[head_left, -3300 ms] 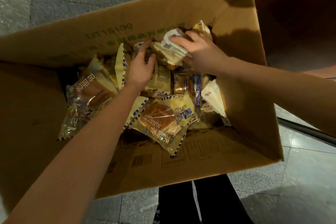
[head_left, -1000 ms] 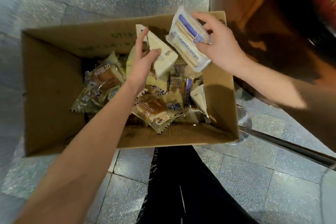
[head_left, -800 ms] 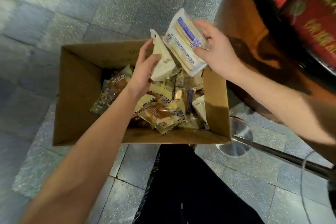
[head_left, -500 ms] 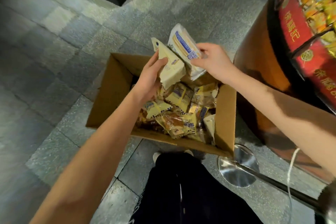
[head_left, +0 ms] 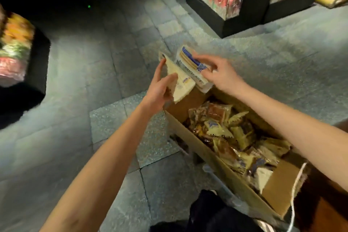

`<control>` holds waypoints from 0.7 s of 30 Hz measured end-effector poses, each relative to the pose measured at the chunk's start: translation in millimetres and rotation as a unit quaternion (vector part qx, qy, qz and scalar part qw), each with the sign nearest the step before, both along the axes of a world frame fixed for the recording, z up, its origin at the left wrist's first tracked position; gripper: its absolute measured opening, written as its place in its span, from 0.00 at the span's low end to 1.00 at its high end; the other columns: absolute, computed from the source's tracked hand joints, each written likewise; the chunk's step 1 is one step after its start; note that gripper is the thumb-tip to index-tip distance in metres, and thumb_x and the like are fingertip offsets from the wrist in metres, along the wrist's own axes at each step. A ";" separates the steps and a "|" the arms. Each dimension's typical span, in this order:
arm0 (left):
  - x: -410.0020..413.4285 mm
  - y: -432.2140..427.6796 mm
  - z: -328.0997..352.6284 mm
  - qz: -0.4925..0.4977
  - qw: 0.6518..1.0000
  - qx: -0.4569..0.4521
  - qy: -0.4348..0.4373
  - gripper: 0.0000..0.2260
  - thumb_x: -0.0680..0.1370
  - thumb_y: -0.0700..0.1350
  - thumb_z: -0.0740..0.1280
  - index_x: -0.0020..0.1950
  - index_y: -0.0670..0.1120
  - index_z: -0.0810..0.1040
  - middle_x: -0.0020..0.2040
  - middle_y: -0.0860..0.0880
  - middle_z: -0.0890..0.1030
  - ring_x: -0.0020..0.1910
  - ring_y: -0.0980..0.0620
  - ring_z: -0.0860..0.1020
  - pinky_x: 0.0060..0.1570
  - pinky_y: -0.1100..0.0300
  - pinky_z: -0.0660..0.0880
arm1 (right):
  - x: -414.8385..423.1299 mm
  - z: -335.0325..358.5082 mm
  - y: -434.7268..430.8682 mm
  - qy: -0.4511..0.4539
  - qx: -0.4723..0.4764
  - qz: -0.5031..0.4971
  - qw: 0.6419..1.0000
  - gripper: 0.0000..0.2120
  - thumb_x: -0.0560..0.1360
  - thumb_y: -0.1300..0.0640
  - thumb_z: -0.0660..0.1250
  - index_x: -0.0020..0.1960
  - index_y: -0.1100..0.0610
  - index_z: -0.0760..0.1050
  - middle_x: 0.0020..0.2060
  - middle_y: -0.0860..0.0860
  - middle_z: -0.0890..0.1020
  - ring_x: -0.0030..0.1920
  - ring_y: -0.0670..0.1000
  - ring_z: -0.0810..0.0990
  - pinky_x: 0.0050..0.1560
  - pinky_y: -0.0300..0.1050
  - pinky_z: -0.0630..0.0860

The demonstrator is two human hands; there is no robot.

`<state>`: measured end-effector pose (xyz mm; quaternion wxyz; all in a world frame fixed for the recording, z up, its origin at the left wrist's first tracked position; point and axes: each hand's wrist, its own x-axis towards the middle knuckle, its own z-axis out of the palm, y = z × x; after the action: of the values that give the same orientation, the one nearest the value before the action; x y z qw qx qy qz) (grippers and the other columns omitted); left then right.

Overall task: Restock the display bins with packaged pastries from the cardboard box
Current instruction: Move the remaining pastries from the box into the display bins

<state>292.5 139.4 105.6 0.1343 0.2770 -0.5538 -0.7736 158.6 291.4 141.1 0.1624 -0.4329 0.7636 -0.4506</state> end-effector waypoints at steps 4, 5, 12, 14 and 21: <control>96.0 -38.3 14.1 0.130 0.991 0.011 0.029 0.27 0.81 0.40 0.62 0.76 0.60 0.59 0.53 0.47 0.83 0.46 0.49 0.84 0.42 0.52 0.80 | 71.2 9.4 -59.4 0.077 -0.001 0.096 0.992 0.21 0.76 0.67 0.63 0.66 0.53 0.76 0.61 0.52 0.78 0.58 0.44 0.74 0.57 0.30 0.70; 123.3 -45.5 17.1 0.160 0.986 0.017 0.032 0.27 0.81 0.40 0.62 0.76 0.59 0.58 0.52 0.47 0.83 0.45 0.49 0.84 0.39 0.53 0.81 | 92.8 11.5 -72.2 0.082 -0.009 0.118 0.990 0.21 0.76 0.67 0.64 0.66 0.55 0.76 0.60 0.53 0.79 0.58 0.45 0.75 0.56 0.32 0.71; 332.8 -76.0 30.3 0.329 0.944 0.006 -0.019 0.28 0.80 0.43 0.67 0.77 0.54 0.59 0.50 0.47 0.81 0.45 0.49 0.83 0.52 0.43 0.80 | 265.5 29.6 -146.9 0.001 -0.054 0.225 0.973 0.22 0.75 0.68 0.65 0.65 0.50 0.76 0.59 0.53 0.80 0.51 0.44 0.79 0.50 0.34 0.73; 392.0 -77.8 32.0 0.367 0.930 0.011 -0.029 0.28 0.80 0.45 0.67 0.76 0.54 0.59 0.52 0.48 0.80 0.45 0.50 0.82 0.41 0.52 0.82 | 316.7 33.1 -163.8 -0.043 -0.055 0.261 0.963 0.21 0.76 0.68 0.65 0.67 0.54 0.75 0.60 0.49 0.79 0.50 0.33 0.76 0.49 0.26 0.69; 576.2 -49.6 29.1 0.452 0.892 0.005 0.032 0.22 0.80 0.43 0.65 0.74 0.49 0.65 0.58 0.43 0.81 0.51 0.45 0.82 0.44 0.49 0.81 | 497.1 30.5 -204.9 -0.134 -0.022 0.421 0.897 0.19 0.76 0.67 0.66 0.62 0.50 0.76 0.55 0.44 0.79 0.47 0.32 0.78 0.48 0.29 0.75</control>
<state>868.7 89.7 134.7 0.4855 0.4734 -0.3605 -0.6405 655.8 86.5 171.6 0.4283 -0.6532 0.4705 -0.4104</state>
